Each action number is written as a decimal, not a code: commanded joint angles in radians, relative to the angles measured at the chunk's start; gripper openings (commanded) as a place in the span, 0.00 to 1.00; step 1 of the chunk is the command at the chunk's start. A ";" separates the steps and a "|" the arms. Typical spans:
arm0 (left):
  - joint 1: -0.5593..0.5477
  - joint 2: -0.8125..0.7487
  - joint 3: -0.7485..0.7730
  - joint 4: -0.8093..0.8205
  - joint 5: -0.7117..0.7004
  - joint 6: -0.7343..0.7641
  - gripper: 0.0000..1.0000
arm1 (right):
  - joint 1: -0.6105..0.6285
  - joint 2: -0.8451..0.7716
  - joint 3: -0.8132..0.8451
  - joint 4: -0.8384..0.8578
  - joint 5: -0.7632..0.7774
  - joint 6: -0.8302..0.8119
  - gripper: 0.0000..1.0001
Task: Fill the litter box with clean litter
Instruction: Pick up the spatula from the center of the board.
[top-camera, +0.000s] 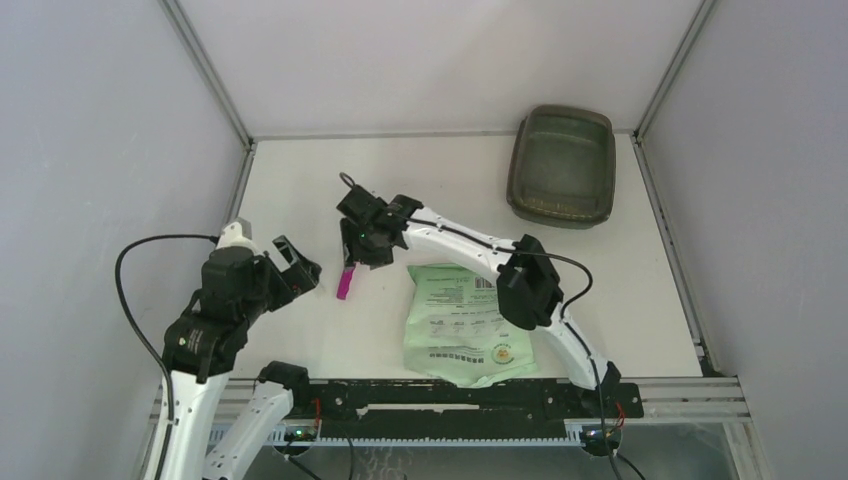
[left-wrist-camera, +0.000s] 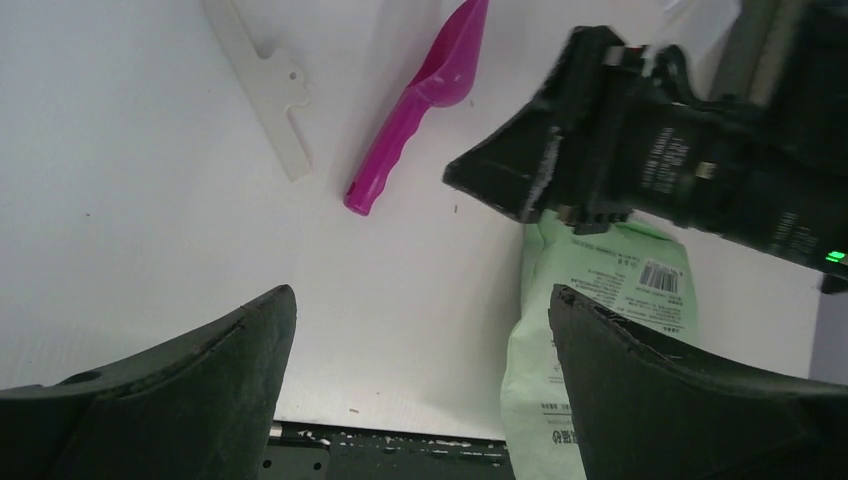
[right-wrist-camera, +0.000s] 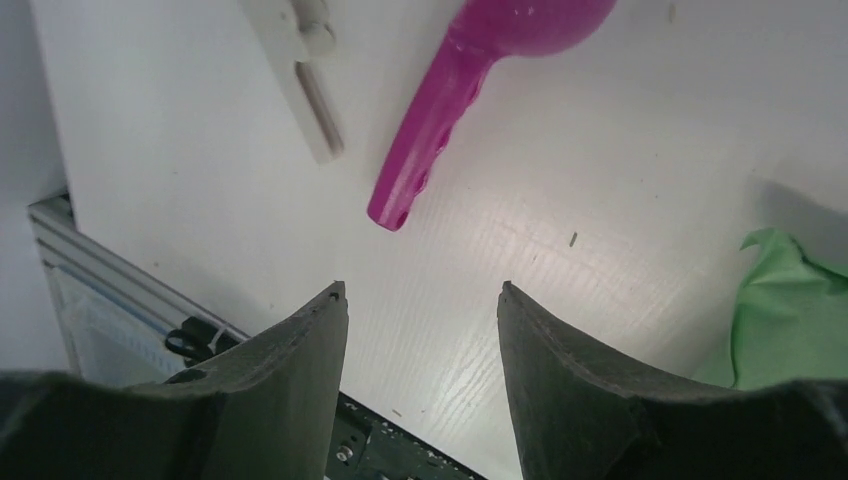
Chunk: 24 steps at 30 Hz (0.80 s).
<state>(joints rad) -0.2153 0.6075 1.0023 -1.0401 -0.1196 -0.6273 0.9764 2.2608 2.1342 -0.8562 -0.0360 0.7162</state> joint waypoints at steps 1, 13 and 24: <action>0.008 -0.047 -0.022 -0.027 0.062 -0.018 1.00 | 0.017 0.047 0.114 -0.077 0.098 0.090 0.64; 0.006 -0.165 -0.013 -0.126 0.159 0.009 1.00 | 0.055 0.161 0.144 -0.018 0.255 0.257 0.63; -0.035 -0.221 -0.006 -0.186 0.146 -0.018 1.00 | 0.082 0.249 0.205 0.067 0.304 0.328 0.63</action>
<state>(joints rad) -0.2440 0.4088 0.9813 -1.2301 0.0055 -0.6304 1.0412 2.4767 2.2589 -0.8108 0.2184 0.9897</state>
